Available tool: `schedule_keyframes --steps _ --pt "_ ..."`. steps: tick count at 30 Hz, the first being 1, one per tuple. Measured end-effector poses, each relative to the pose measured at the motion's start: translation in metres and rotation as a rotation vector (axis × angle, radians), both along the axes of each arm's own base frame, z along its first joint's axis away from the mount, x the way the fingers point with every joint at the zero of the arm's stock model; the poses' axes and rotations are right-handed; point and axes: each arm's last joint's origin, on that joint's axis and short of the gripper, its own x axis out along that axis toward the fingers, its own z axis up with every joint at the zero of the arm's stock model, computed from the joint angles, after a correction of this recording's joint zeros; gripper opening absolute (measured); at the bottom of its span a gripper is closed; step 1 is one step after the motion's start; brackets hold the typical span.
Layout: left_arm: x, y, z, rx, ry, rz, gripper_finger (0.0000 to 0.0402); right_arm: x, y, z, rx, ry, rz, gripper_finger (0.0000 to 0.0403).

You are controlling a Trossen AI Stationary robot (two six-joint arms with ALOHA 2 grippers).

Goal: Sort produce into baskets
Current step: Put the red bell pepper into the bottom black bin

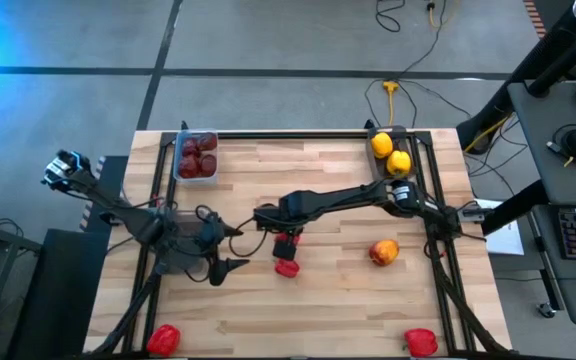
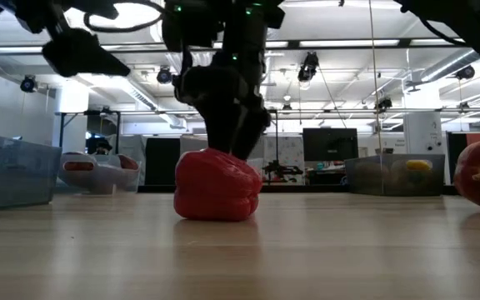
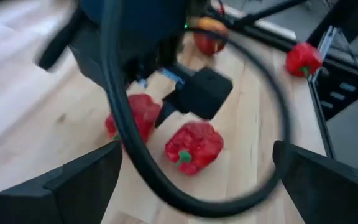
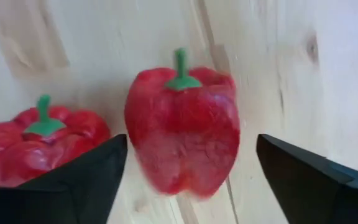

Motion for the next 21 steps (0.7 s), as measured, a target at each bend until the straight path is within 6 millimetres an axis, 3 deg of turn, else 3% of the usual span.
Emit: schedule_keyframes --steps 3,7,15,21 --pt "0.008 0.003 -0.004 -0.007 0.021 -0.037 0.0399 0.000 0.001 0.009 -0.006 -0.015 0.031 0.0372" --pt "0.020 0.014 -0.010 0.035 0.059 -0.064 0.0399 -0.009 0.003 0.036 -0.016 -0.015 0.043 0.0378" --pt "0.044 0.034 -0.029 0.067 0.119 -0.012 0.0399 -0.047 0.021 0.089 -0.142 0.018 -0.021 0.0379" --pt "0.059 0.031 -0.046 0.047 0.129 -0.005 0.0398 -0.077 0.021 0.132 -0.157 -0.057 -0.122 0.0379"
